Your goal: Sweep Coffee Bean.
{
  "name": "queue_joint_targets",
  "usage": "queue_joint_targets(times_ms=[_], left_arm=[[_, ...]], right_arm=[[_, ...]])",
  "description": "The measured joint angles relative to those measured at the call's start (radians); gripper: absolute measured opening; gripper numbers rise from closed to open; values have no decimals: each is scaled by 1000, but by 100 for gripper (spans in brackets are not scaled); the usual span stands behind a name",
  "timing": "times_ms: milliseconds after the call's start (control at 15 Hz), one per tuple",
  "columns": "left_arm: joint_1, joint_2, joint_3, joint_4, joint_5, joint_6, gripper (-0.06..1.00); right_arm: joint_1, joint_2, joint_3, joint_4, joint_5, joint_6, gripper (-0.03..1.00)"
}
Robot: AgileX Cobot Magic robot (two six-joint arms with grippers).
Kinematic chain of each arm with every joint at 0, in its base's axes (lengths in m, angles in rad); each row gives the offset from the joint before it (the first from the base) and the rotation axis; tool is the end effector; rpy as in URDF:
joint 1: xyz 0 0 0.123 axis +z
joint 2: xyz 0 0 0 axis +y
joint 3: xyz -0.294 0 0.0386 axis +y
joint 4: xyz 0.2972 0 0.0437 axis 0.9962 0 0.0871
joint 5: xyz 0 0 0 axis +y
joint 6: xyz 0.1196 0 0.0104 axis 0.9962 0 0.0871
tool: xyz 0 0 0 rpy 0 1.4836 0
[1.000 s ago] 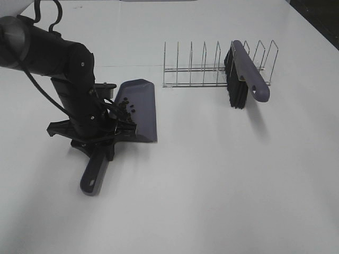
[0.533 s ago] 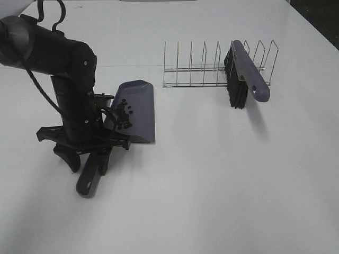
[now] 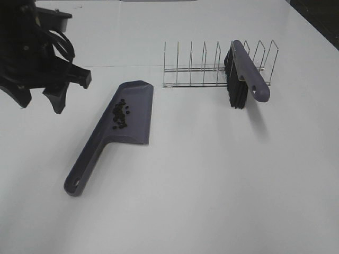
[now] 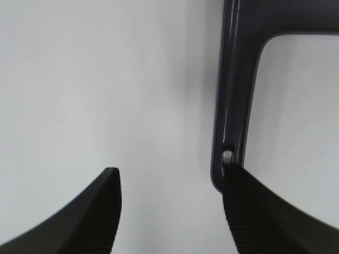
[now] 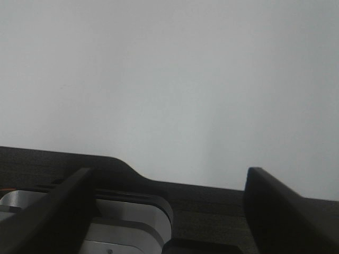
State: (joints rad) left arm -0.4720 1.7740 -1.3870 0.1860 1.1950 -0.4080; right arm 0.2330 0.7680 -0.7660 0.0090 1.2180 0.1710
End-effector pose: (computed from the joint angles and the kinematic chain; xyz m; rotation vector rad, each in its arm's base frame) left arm 0.3643 -0.1628 0.2136 0.1882 2.9865 0.1899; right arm 0.1588 0.0387 0.2894 -0.0824 2.7100 0.1332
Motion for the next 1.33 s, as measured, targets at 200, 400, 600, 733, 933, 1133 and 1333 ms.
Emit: queue_joint_targets(times_ms=[200, 400, 600, 733, 933, 1133, 1333], left_arm=[[0, -134, 107, 0, 19, -10, 55], [0, -315, 317, 0, 4, -10, 55], [0, -536, 516, -1, -75, -3, 55], [0, -741, 656, 0, -112, 4, 55], [0, -1074, 819, 5, -173, 76, 55], [0, -1309, 851, 7, -222, 104, 55], [0, -1437, 858, 7, -240, 152, 55]], right_arm=[[0, -126, 103, 0, 2, -3, 68], [0, -252, 173, -1, 1, -51, 68], [0, -347, 219, -2, -46, -107, 68], [0, -412, 238, 0, -120, -140, 68], [0, -448, 255, 1, -160, -161, 68], [0, -448, 263, 11, -157, -184, 68], [0, -448, 265, 13, -156, -186, 68]])
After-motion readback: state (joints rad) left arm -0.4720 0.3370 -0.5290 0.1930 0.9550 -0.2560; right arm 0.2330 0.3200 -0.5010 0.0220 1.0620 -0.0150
